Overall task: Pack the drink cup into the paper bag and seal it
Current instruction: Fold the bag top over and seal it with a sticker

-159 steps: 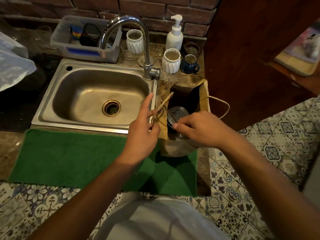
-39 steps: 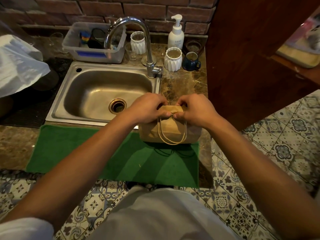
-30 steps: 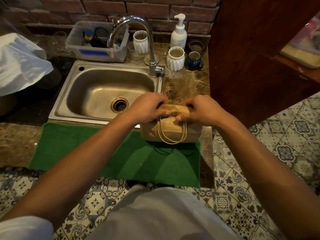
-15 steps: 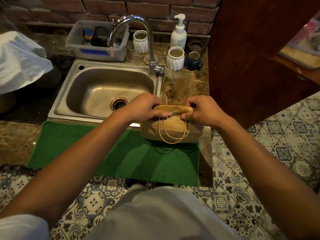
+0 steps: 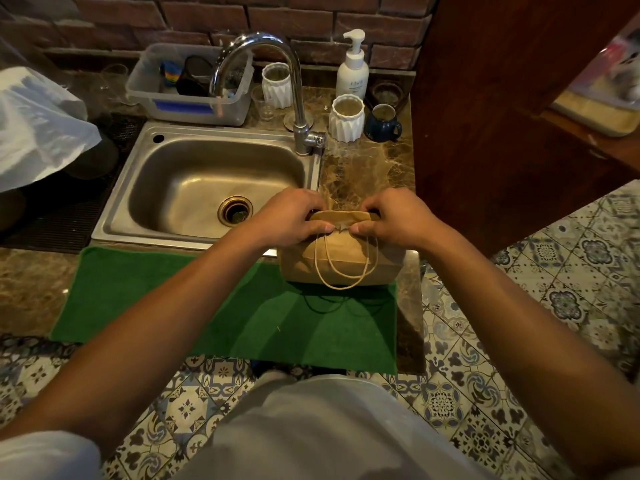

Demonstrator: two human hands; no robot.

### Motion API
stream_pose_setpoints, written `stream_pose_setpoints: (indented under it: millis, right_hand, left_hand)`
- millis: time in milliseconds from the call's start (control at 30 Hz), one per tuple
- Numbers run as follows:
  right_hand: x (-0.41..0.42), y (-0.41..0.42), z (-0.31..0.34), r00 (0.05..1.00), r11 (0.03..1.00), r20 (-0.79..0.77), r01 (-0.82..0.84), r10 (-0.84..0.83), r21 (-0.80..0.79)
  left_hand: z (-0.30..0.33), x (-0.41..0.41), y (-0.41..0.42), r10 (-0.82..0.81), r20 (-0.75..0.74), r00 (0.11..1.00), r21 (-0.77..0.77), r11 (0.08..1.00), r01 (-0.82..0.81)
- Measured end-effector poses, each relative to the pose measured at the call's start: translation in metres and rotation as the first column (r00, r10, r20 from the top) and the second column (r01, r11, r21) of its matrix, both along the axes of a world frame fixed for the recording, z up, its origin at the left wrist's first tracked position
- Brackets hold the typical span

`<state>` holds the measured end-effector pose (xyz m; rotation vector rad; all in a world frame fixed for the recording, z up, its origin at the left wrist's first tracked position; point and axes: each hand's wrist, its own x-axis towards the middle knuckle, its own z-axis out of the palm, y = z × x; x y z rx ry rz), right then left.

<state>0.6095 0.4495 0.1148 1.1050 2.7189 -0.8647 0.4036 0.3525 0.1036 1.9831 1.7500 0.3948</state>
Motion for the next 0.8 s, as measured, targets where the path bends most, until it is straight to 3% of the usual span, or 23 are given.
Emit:
stream_pose_setpoints:
  millis: [167, 400, 567, 633, 700, 800]
  right_hand:
    - [0.001, -0.002, -0.009, 0.998, 0.997, -0.06, 0.009, -0.005, 0.074]
    - [0.004, -0.003, -0.01, 0.986, 0.994, -0.15, 0.079, -0.067, 0.074]
    - [0.017, 0.009, -0.008, 0.968, 0.992, -0.243, 0.033, -0.061, -0.12]
    - [0.031, 0.019, -0.015, 0.907, 0.958, -0.353, 0.148, -0.23, -0.244]
    - [0.047, 0.032, -0.033, 0.775, 0.873, -0.418, 0.352, -0.473, -0.337]
    - [0.07, 0.057, -0.078, 0.607, 0.683, -0.317, 0.616, -0.729, -0.391]
  left_hand:
    - [0.006, -0.003, -0.001, -0.005, 0.115, 0.993, -0.088, 0.996, 0.015]
    - [0.0, 0.008, -0.004, 0.02, 0.072, 0.997, 0.055, 0.998, -0.024]
    - [-0.004, 0.006, -0.008, 0.053, 0.115, 0.992, 0.05, 0.997, -0.059]
    - [-0.004, 0.002, -0.008, 0.085, 0.126, 0.988, 0.035, 0.995, -0.09]
    - [-0.004, -0.001, -0.009, 0.115, 0.141, 0.983, 0.015, 0.993, -0.118]
    - [-0.003, -0.001, -0.011, 0.165, 0.155, 0.974, -0.007, 0.986, -0.166]
